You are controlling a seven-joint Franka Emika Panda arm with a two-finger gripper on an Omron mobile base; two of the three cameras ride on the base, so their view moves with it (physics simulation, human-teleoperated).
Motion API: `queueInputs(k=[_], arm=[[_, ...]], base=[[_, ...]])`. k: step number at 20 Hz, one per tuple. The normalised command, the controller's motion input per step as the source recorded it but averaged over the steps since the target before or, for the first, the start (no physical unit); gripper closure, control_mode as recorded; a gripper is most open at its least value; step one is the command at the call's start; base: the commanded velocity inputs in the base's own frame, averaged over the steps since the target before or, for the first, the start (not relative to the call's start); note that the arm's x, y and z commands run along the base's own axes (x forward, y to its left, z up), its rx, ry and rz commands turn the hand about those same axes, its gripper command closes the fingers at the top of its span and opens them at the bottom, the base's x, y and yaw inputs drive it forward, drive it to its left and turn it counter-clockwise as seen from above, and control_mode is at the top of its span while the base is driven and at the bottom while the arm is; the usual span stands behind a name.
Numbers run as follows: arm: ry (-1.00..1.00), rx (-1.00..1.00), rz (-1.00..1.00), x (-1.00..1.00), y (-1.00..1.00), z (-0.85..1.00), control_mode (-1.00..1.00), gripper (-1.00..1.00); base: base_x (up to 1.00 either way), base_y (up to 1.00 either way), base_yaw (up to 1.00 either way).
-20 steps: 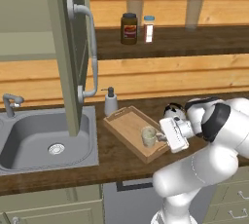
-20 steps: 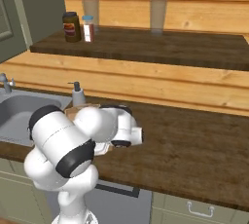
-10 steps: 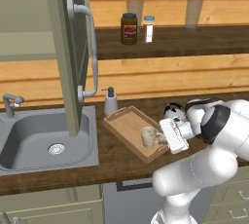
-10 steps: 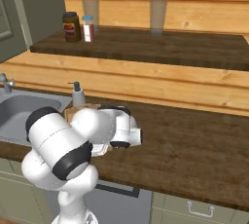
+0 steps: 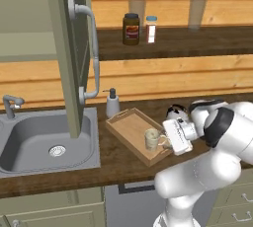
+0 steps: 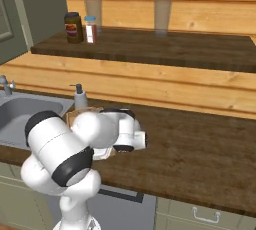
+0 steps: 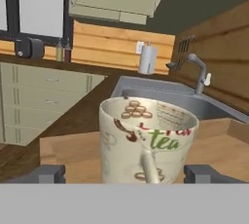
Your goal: Pick the kettle from the counter and place it on the tray. Then pick the mug from the cabinet and place it on the tray. Then close the cabinet doors.
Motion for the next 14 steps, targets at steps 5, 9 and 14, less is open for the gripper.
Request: queueInputs(k=[5, 9, 14], arm=[[0.0, 0.0, -0.1, -0.22, 0.0, 0.19, -1.0, -1.0], [-0.01, 0.0, -0.14, -0.12, 0.0, 0.44, -1.0, -1.0], [-0.03, 0.0, -0.13, -0.11, -0.07, 0.63, -1.0, -1.0]], base=[[0.0, 0.0, 0.0], [0.0, 0.0, 0.0], [0.0, 0.0, 0.0]])
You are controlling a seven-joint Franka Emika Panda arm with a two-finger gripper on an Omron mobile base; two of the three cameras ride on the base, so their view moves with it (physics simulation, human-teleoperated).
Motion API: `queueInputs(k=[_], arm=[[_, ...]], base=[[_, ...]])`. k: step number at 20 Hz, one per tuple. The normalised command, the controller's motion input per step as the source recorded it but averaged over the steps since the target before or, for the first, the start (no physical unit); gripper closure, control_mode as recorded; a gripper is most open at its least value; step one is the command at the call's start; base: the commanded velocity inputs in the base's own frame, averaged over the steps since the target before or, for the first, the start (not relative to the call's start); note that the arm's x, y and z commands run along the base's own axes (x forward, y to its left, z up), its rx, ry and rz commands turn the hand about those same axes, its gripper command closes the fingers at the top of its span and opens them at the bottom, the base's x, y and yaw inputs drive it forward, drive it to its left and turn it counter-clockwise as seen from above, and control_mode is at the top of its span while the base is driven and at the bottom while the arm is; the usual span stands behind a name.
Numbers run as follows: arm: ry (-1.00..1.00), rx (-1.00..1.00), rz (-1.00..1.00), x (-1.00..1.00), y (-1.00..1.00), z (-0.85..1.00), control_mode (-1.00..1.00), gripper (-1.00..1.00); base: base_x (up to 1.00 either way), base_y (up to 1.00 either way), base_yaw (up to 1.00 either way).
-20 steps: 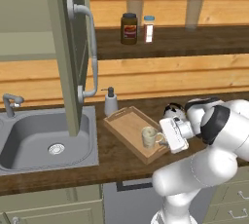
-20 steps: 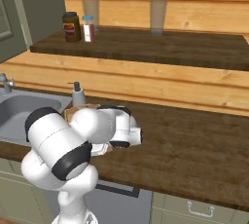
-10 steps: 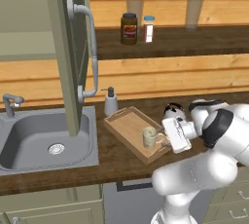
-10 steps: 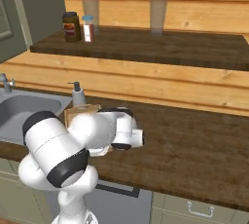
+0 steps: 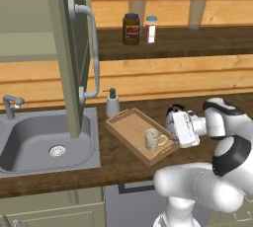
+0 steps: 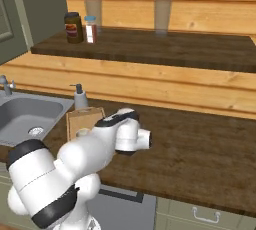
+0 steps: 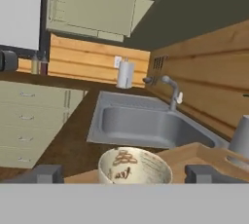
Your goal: Pick the kettle from the counter and place it on the tray. Then pick the mug from the cabinet and place it on the tray. Then close the cabinet doors.
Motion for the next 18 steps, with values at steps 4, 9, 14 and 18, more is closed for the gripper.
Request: queueInputs(k=[4, 9, 14, 18], arm=[[0.0, 0.0, -0.16, -0.15, -0.2, 0.73, -1.0, -1.0], [0.12, 0.0, -0.23, -0.14, -0.15, 0.62, -1.0, -1.0], [0.32, 0.0, -0.35, -0.04, -0.2, 0.48, -1.0, -1.0], [0.45, 0.0, -0.41, 0.0, -0.29, 0.26, -1.0, -1.0]], base=[[0.0, 0.0, 0.0], [0.0, 0.0, 0.0], [0.0, 0.0, 0.0], [0.0, 0.0, 0.0]])
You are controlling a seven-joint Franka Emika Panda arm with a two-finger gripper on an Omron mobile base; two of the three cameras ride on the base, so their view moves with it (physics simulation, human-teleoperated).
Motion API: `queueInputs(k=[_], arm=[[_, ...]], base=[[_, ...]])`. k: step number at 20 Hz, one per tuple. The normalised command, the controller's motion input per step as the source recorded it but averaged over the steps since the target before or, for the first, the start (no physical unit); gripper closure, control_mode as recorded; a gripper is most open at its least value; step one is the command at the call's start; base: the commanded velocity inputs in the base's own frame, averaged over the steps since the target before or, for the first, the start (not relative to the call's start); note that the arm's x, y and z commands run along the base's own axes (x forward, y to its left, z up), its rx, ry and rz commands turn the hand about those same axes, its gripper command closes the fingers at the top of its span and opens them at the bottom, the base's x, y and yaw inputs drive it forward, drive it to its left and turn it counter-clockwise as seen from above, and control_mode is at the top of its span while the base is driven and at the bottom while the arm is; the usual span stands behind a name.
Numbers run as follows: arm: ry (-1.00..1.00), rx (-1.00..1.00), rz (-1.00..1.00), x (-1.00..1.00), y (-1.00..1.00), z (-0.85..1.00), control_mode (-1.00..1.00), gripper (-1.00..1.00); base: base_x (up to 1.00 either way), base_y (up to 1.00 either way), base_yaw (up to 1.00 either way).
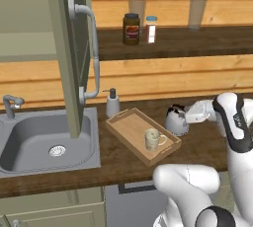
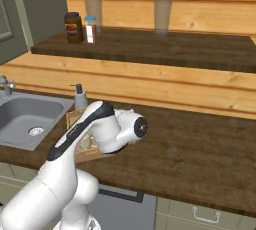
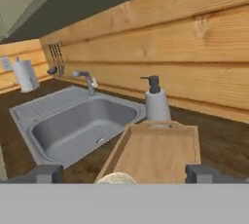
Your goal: Pick the kettle from the counter and place it on the tray. Then pick the mug from the cabinet and place it on the tray. Then close the cabinet doors.
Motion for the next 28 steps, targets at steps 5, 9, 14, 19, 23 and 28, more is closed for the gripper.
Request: queueInputs(k=[5, 9, 14, 19, 23, 28], arm=[[0.47, -0.02, -0.36, 0.0, -0.34, 0.08, -1.0, -1.0], [0.46, -0.06, -0.29, 0.0, -0.35, 0.0, -1.0, -1.0], [0.31, -0.06, -0.1, 0.0, -0.48, 0.01, -1.0, -1.0], [0.25, -0.11, -0.03, 0.09, -0.23, -0.04, -1.0, -1.0], [0.02, -0.12, 0.09, 0.28, -0.07, -0.14, -1.0, -1.0], [0.0, -0.07, 0.17, 0.29, -0.03, -0.19, -1.0, -1.0]], base=[[0.0, 0.0, 0.0], [0.0, 0.0, 0.0], [0.0, 0.0, 0.0], [0.0, 0.0, 0.0], [0.0, 0.0, 0.0], [0.0, 0.0, 0.0]])
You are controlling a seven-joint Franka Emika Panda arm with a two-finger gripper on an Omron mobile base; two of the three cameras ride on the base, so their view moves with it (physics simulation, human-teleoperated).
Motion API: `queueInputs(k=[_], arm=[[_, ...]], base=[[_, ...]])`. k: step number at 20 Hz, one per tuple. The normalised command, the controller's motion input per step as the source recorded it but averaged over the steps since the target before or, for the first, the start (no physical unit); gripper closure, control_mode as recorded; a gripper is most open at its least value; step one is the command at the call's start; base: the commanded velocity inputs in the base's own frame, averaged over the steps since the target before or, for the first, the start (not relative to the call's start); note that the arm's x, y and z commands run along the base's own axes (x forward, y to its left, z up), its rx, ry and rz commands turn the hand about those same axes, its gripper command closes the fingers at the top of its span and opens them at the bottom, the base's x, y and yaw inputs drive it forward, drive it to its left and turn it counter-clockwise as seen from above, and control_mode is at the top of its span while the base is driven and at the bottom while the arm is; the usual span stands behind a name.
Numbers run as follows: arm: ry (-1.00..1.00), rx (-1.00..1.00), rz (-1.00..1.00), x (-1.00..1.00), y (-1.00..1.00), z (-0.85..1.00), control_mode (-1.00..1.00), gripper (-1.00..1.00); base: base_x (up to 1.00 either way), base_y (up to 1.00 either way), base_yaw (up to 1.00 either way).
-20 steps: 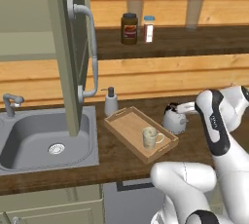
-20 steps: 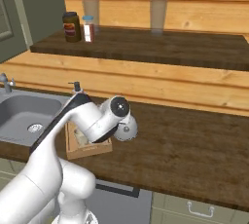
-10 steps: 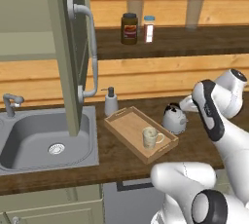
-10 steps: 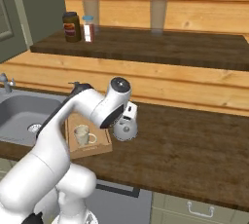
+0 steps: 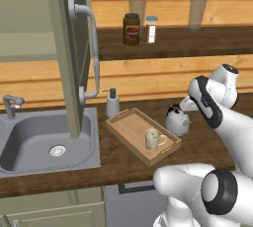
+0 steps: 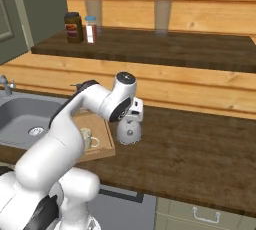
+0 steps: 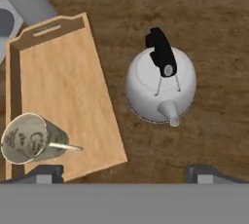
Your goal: Pick the kettle from the counter and place it on the tray. Then pick the mug from the cabinet and place it on the tray. Then close the cabinet doors.
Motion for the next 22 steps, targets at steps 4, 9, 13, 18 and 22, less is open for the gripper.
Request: queueInputs(k=[4, 9, 13, 18, 22], arm=[[-0.01, -0.04, 0.14, 0.3, -0.02, -0.21, -1.0, -1.0], [0.0, -0.03, 0.05, 0.32, -0.08, -0.22, -1.0, -1.0], [0.0, 0.0, 0.0, 0.33, -0.2, -0.24, -1.0, -1.0], [0.0, 0.0, 0.0, 0.39, -0.14, -0.13, -1.0, -1.0], [0.0, 0.0, 0.0, 0.39, -0.03, -0.11, -1.0, -1.0]], base=[[0.0, 0.0, 0.0], [0.0, 0.0, 0.0], [0.0, 0.0, 0.0], [0.0, 0.0, 0.0], [0.0, 0.0, 0.0]])
